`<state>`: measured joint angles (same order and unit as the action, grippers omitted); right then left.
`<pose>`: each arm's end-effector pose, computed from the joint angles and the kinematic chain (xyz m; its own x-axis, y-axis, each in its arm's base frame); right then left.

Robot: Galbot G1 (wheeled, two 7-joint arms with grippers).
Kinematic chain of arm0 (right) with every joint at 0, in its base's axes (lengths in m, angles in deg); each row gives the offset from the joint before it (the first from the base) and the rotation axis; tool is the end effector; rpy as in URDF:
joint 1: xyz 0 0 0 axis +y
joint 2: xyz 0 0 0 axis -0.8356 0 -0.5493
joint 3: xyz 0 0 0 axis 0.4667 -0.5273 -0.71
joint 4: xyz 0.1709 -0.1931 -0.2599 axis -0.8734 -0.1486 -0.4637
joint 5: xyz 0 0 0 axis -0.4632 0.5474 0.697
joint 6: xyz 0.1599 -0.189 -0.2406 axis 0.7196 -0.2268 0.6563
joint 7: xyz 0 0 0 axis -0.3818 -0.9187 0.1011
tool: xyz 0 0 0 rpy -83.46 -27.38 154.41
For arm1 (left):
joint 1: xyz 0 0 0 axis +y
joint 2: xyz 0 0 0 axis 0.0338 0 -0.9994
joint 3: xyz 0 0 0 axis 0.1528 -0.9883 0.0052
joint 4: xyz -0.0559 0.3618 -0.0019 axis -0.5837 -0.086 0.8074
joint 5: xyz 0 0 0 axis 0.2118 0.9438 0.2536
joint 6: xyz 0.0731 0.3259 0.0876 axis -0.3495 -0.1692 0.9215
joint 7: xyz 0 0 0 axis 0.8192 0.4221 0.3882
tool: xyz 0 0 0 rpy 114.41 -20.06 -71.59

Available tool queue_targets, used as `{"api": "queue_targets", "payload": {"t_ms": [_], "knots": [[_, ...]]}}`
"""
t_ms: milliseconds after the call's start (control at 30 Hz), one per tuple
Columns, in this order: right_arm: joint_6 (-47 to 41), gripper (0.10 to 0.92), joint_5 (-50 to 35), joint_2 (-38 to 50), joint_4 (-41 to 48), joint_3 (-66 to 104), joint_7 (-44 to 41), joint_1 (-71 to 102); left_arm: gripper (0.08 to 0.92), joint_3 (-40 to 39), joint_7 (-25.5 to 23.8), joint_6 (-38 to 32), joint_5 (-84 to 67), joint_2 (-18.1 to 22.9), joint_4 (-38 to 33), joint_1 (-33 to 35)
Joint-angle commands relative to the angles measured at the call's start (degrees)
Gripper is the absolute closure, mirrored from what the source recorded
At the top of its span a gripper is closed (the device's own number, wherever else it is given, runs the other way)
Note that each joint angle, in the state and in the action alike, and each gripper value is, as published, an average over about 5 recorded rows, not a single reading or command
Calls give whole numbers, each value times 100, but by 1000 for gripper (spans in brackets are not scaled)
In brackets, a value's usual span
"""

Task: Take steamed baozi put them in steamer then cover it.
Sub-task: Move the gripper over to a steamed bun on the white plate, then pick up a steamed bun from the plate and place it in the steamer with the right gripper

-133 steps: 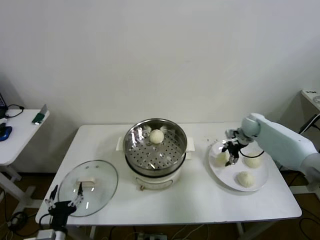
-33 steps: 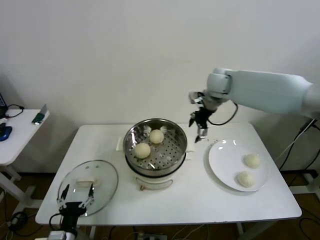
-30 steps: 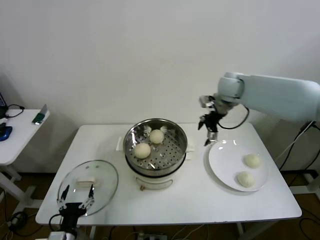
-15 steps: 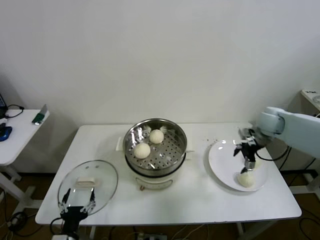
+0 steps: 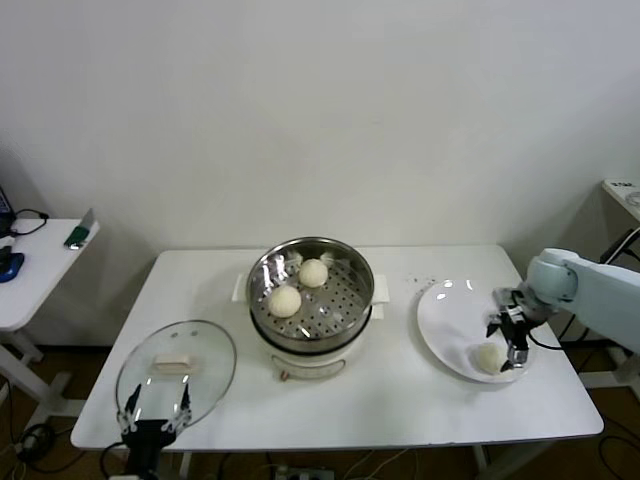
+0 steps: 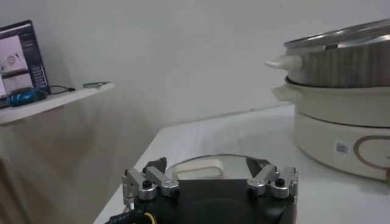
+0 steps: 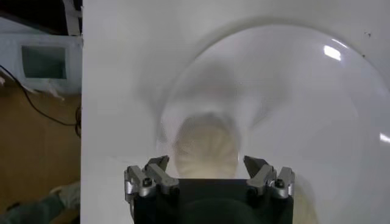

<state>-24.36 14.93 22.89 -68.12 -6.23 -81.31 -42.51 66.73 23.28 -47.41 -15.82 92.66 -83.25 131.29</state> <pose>0.5005 -0.2344 -0.2182 -0.0037 -0.0332 0.9994 -1.0000 -0.0055 -0.0039 0.0926 0.0887 -0.3920 -0.9607 -0.1616 0.2257 -0.1145 0.9714 0.2081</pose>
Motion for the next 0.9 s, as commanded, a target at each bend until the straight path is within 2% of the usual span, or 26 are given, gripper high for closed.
{"api": "queue_targets", "payload": {"t_ms": [33, 233, 667, 900], "knots": [[54, 203, 256, -193, 305, 308, 4, 381, 177, 12, 1, -8, 26, -2, 17, 7], [96, 210, 299, -319, 422, 267, -46, 381, 177, 25, 10, -14, 12, -15, 40, 0], [226, 328, 305, -347, 426, 55, -254, 195, 177, 15, 24, 1, 23, -11, 45, -41], [449, 346, 292, -410, 399, 50, -319, -161, 177, -11, 14, 18, 41, -19, -2, -54]]}}
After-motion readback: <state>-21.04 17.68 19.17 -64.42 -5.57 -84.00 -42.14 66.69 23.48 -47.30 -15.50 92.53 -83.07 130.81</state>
